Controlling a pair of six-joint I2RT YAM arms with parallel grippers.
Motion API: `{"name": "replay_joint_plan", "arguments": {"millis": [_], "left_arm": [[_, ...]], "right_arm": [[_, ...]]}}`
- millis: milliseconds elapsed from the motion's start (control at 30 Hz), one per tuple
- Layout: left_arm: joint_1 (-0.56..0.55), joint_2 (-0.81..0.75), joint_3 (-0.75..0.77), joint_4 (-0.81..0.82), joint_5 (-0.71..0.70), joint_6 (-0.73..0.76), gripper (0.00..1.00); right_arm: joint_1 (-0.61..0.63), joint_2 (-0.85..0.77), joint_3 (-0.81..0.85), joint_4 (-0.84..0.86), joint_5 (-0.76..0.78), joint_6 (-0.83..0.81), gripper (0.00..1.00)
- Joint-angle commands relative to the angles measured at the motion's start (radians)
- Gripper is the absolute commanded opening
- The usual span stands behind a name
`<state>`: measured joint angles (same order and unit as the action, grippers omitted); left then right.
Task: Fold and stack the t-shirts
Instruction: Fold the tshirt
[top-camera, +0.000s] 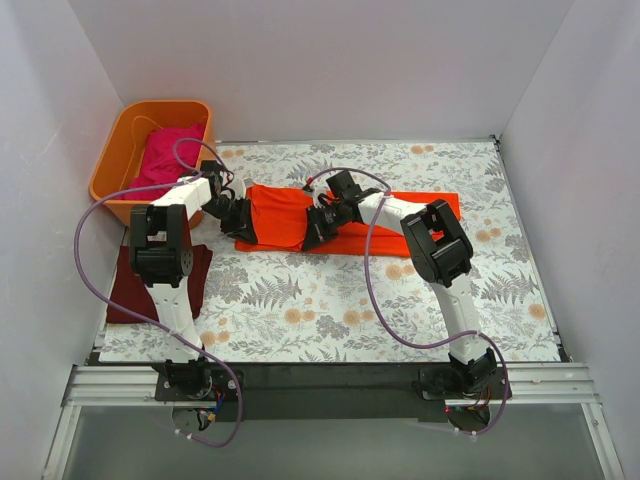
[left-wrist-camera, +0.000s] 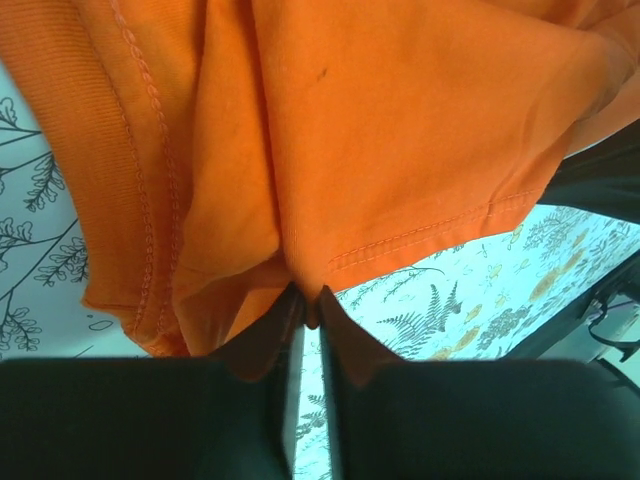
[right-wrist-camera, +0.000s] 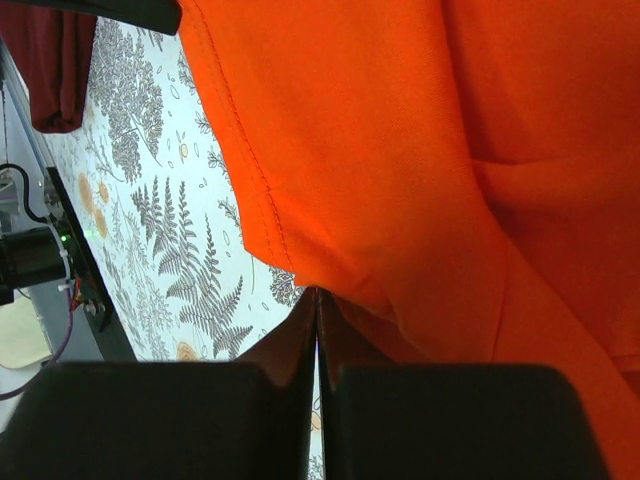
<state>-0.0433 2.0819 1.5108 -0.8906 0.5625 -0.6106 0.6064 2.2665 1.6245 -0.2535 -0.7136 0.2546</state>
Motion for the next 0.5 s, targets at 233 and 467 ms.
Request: {"name": "replay_joint_plan", "arguments": {"millis": [233,467], "left_arm": [[-0.006,-0.072,0.084,-0.045,0.122,-0.006,0.00],[-0.012,-0.017,0.236,-0.031,0.230,-0.073,0.00]], "right_arm": [[-0.013,-0.067,0.000,0.091,-0.007,-0.003,0.01],[-0.056,-0.154,-0.009,0.095,0.020,-0.113,0.19]]}}
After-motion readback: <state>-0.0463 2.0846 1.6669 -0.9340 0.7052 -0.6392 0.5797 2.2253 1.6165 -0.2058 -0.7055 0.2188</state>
